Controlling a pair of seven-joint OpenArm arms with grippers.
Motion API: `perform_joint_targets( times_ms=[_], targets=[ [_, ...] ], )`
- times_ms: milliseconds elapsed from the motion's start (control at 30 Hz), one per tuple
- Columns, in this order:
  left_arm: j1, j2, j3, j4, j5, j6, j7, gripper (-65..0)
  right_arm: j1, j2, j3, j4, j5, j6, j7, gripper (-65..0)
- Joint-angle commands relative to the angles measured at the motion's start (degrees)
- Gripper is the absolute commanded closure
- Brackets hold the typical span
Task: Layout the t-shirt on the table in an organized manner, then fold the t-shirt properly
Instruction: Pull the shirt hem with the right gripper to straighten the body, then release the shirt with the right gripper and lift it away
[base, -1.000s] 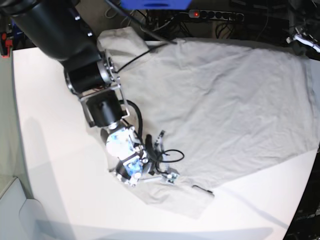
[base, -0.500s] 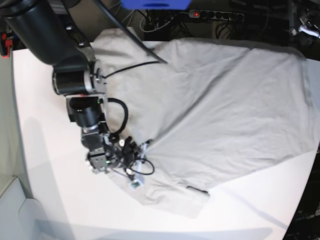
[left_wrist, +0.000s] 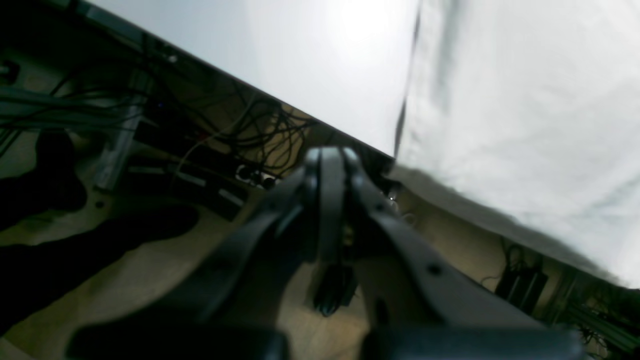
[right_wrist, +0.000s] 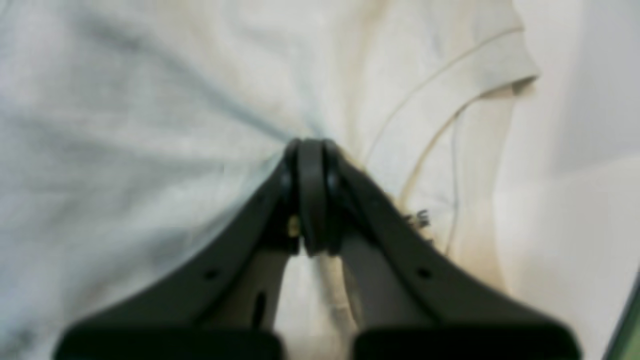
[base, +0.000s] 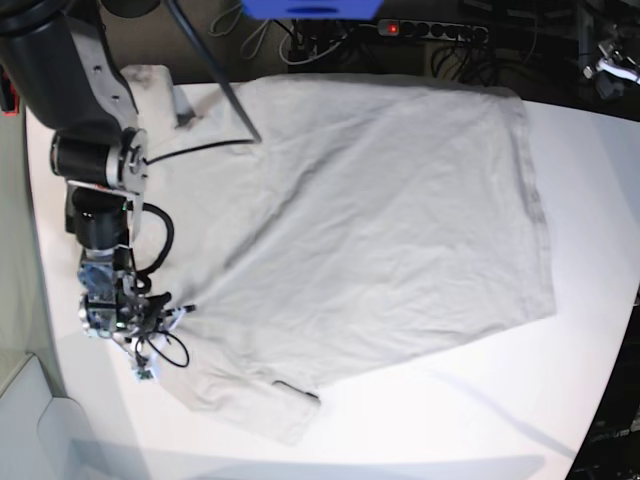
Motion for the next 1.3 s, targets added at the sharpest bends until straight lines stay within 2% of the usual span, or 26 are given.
perform_joint_targets(
  times_ms=[0,67,100,233,300,400,500,600,633,800,933,1067,1267],
  targets=[
    [0.8,-0.6,-0.4,0.8,-0.6,0.2,-0.5,-0.9,1.3,1.3,0.1,4.0,1.5,3.3,-1.0,0.0],
    [1.4,-0.6,-0.7,0.6,-0.2,0.2,-0.5,-1.0,-0.9,1.6,0.1,10.9,3.4,7.7,-4.9,0.0],
    [1.5,-0.6,-0.7,0.6,-0.3,0.2,-0.5,-1.0,-2.3,1.4,0.1,14.6,4.0,9.0,-6.9,0.0],
    [1.4,-0.6,-0.2,0.8,-0.6,0.2,-0.4,-1.7,-9.3,-1.2,-0.5,31.4,4.0,11.9,-14.5,0.0],
    [1.2,-1.0,1.8,0.8,-0.6,0.2,1.3,-5.7,-12.4,-1.7,-1.5,38.4,4.0,12.4,-17.3,0.0],
    [0.4,-1.3,4.6,0.6,-0.4,0.2,3.8,-16.7,-16.8,-2.4,-5.0,46.5,4.0,12.8,-19.9,0.0],
    [-0.7,-0.6,6.5,0.6,-0.3,0.2,4.1,-31.6,-21.1,-2.4,-7.3,53.7,4.0,13.0,-21.8,0.0],
    [-1.7,0.2,9.2,0.4,0.0,0.2,3.8,-43.4,-24.4,-2.4,-7.7,59.0,4.0,16.3,-23.7,0.0],
    [-2.0,0.4,9.6,0.4,0.0,0.2,3.8,-46.4,-25.1,-2.4,-7.5,60.3,4.0,17.5,-24.5,0.0],
    [-5.3,0.9,12.6,-0.3,1.9,0.6,3.6,-56.5,-29.0,-2.4,-7.3,65.5,4.0,17.5,-27.5,0.0],
    [-10.7,2.2,16.0,-4.7,9.0,0.6,3.6,-59.8,-32.7,-2.4,-7.3,70.1,4.0,17.5,-27.7,0.0],
    [-13.5,4.0,18.2,-7.8,15.7,0.4,3.6,-59.7,-34.7,-2.4,-7.4,72.7,4.0,17.5,-27.7,0.0],
    [-14.8,6.6,20.6,-8.4,22.5,0.3,3.5,-59.7,-34.7,-2.0,-7.3,73.1,4.0,17.5,-28.9,0.0]
  ],
)
